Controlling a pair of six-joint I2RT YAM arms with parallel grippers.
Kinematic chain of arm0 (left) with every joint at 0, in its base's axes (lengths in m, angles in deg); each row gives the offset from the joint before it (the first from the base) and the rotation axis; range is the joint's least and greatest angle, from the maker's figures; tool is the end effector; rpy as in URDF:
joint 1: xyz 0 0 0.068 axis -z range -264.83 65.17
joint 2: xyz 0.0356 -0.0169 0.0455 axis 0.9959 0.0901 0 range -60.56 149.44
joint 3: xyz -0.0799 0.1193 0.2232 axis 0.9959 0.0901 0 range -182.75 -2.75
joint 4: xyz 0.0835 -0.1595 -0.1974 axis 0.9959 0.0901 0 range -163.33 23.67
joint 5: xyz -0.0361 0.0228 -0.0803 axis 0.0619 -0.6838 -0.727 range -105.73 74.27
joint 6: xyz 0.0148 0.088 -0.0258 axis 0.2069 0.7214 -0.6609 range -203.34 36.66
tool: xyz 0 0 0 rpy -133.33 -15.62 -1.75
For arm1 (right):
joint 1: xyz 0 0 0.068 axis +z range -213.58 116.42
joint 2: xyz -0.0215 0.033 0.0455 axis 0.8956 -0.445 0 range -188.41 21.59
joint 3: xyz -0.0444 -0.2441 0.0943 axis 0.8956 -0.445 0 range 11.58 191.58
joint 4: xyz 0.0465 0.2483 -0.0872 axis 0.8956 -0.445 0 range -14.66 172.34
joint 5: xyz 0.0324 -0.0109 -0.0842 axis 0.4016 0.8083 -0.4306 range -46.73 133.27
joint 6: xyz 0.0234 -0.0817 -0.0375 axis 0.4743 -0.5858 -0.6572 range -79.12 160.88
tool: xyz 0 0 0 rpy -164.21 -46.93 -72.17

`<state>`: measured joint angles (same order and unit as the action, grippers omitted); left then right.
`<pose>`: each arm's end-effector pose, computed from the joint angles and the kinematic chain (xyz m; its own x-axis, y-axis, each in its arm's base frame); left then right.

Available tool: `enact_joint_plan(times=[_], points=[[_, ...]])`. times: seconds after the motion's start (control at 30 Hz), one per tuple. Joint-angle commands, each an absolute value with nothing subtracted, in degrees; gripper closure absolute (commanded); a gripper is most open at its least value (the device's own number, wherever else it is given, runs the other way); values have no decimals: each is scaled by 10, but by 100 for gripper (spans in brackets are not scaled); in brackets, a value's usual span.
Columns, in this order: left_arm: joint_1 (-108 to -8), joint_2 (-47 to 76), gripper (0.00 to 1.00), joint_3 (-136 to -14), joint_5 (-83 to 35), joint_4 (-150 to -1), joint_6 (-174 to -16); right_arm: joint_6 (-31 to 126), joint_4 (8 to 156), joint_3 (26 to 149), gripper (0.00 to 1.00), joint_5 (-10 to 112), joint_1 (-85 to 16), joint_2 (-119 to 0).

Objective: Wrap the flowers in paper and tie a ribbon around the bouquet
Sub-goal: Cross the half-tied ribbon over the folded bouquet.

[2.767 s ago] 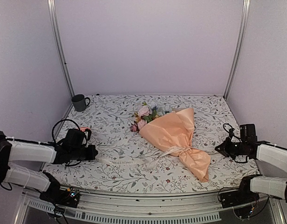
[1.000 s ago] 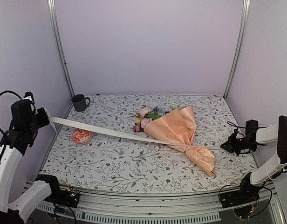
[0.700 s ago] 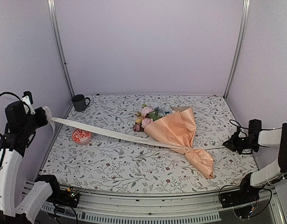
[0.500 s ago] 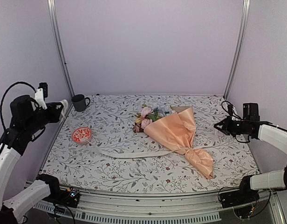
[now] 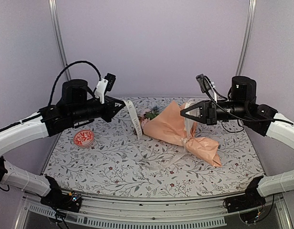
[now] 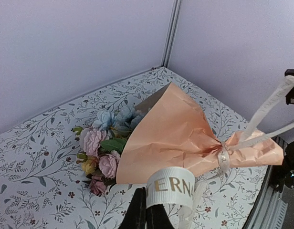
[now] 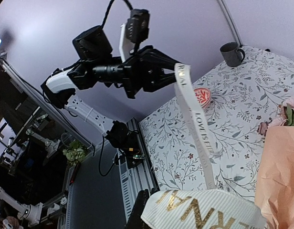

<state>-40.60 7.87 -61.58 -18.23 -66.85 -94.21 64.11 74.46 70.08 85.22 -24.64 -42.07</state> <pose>0.2373 -0.2361 0.3255 -0.3320 0.0602 -0.9413 0.6765 0.7107 -0.1932 0.1939 0.2286 0.3496 -0.5453 -0.0637 -0.8358 -0.8259 0.2113 0.5228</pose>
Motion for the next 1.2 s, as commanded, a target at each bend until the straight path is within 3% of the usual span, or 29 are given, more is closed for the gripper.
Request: enact_joint_plan(times=[0.0, 0.17, 0.23, 0.4, 0.57, 0.67, 0.73, 0.83, 0.87, 1.0, 1.17], points=[[-396, 133, 100, -625, -230, -697, -940, 636, 782, 710, 100, 859, -209, -454], [-358, 154, 98, -584, -256, -692, -896, 648, 833, 699, 100, 859, -178, -484], [-344, 165, 89, -567, -257, -677, -877, 646, 842, 702, 100, 859, -170, -496], [-309, 196, 39, -552, -218, -638, -830, 656, 867, 696, 100, 867, -167, -516], [-306, 162, 2, -543, -166, -650, -793, 665, 879, 697, 100, 874, -161, -527], [-296, 137, 1, -544, -146, -662, -762, 665, 879, 693, 100, 870, -160, -528], [-278, 123, 5, -541, -198, -695, -750, 666, 882, 689, 100, 867, -160, -528], [-251, 123, 27, -499, -300, -837, -776, 672, 887, 688, 100, 861, -160, -531], [-245, 131, 30, -480, -327, -891, -796, 674, 889, 688, 100, 856, -160, -531], [-216, 198, 22, -461, -352, -1024, -845, 687, 901, 683, 100, 841, -160, -528], [-190, 254, 28, -486, -304, -1061, -847, 699, 919, 667, 100, 845, -160, -529]])
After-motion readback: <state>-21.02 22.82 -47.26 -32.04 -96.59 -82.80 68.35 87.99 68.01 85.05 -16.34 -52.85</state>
